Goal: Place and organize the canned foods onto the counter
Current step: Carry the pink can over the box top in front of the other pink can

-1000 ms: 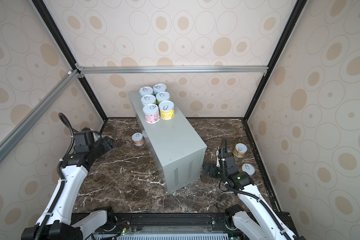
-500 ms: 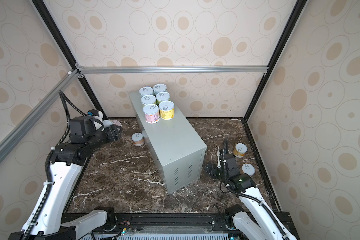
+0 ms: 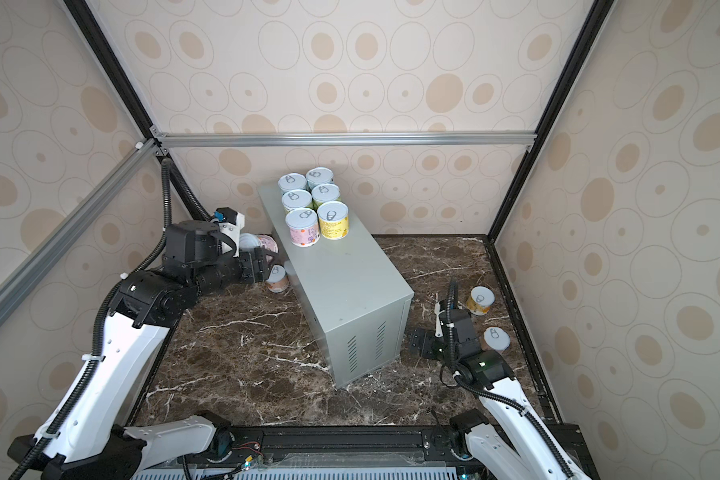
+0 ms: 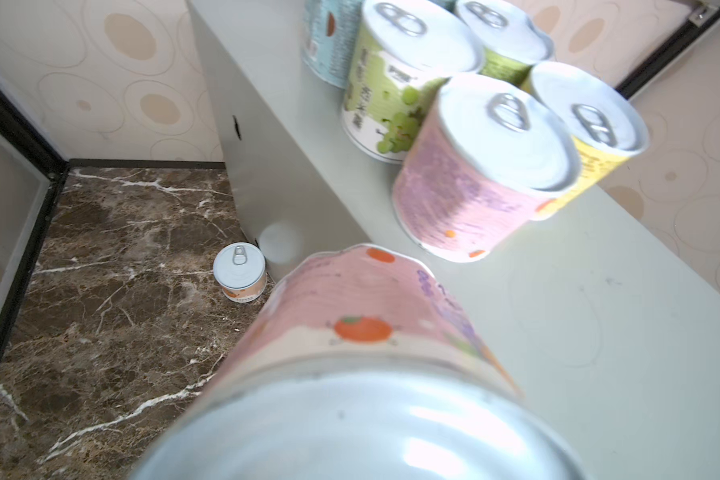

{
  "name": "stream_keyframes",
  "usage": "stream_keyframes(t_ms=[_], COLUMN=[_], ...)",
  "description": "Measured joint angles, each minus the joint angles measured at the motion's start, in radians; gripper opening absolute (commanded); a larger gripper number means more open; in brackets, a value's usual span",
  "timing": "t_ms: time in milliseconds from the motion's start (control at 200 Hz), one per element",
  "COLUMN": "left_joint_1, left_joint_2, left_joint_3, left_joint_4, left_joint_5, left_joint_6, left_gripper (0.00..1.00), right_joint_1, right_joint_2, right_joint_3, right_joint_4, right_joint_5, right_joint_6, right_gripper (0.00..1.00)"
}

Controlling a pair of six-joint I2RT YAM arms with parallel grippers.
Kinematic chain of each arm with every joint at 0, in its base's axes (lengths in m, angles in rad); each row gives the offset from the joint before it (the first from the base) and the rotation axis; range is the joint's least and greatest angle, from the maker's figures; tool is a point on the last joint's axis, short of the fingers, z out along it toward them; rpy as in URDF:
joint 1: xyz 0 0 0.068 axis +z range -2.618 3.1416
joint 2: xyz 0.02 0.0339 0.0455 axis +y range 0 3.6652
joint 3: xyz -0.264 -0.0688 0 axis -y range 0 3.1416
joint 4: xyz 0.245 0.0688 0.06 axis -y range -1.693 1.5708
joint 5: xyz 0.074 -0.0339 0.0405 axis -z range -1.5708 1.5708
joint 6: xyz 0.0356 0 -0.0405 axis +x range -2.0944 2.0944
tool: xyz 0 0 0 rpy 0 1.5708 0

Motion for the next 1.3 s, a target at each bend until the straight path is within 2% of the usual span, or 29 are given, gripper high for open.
stream_keyframes(t_ms=[350, 645, 980, 1175, 1295], left_joint_1=[-0.239, -0.361, -0.425, -0.429, -0.429], left_joint_2=[0.019, 0.127, 0.246, 0.282, 0.294], left_joint_3=[0.08, 0.204, 0.301, 0.317, 0.326], left_joint_4=[-0.103, -0.188, -0.217, -0.209, -0.207], left_joint_5=[-0.135, -0.216, -0.261, -0.293, -0.303], left_joint_6=[0.008, 0.015, 0.026, 0.026, 0.026], left_gripper=[0.5, 0.49, 0.51, 0.61, 0.7], right_joint_1=[0.0, 0.0, 0.0, 0.0, 0.0], right_joint_2=[0.035, -0.02, -0.023, -0.029, -0.055], right_joint_3=[0.0, -0.056, -0.088, -0.094, -0.096], right_joint_4=[0.003, 0.029, 0.039, 0.05, 0.053], right_joint_5=[-0.006, -0.006, -0.006, -0.007, -0.006], right_joint_6=[-0.002, 0.008, 0.013, 0.01, 0.012], right_gripper=[0.98, 0.98, 0.98, 0.98, 0.98])
